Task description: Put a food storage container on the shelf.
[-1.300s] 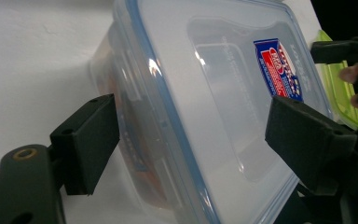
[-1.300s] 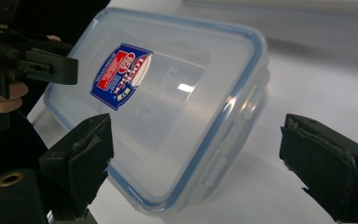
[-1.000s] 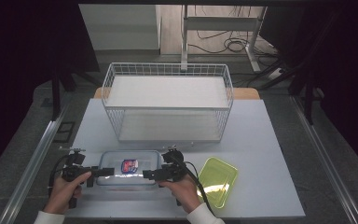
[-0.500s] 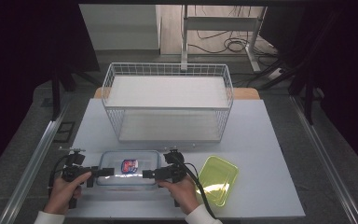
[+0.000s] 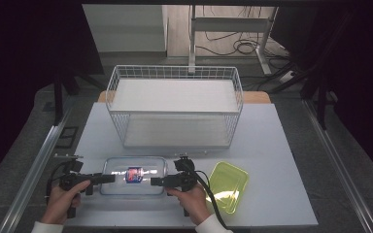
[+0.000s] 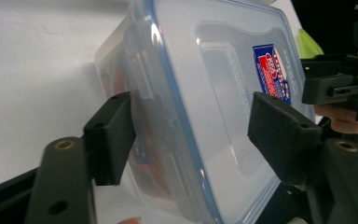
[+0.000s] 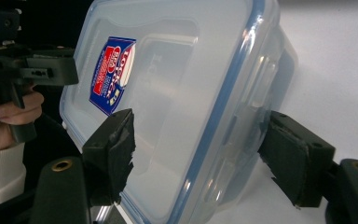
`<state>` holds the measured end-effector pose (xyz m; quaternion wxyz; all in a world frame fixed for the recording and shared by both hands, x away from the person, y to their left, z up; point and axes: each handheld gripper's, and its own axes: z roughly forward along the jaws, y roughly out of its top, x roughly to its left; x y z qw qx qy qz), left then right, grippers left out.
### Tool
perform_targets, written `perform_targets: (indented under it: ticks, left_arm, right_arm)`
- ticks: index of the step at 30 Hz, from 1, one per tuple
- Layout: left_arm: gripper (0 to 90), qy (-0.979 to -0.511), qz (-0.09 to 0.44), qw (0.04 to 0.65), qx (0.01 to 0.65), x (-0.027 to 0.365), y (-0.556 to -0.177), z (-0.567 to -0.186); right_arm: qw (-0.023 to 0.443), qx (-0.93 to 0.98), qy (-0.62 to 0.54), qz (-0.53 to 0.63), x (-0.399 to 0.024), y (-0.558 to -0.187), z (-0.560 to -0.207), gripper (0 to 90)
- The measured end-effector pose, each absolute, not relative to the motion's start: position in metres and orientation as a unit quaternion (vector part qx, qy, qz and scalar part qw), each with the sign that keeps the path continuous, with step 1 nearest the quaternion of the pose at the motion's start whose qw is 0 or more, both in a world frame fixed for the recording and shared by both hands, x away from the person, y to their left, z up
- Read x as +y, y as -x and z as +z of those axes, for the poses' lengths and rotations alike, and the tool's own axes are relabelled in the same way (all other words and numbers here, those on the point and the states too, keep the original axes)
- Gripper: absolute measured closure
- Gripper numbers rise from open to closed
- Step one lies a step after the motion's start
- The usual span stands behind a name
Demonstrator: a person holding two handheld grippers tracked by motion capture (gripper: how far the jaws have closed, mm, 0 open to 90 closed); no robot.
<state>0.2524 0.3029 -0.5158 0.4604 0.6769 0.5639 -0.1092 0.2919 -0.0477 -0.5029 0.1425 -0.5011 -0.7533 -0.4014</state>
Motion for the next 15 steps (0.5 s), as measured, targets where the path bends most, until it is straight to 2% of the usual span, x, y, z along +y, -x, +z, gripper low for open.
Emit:
perform_targets:
  ticks: [15]
  left_arm:
    - [45.4,-0.688,-0.108,0.489,0.525,0.315,-0.235,-0.513]
  right_arm:
    - [0.124,-0.760,0.471,-0.430,-0.057,-0.275,-0.498,39.1]
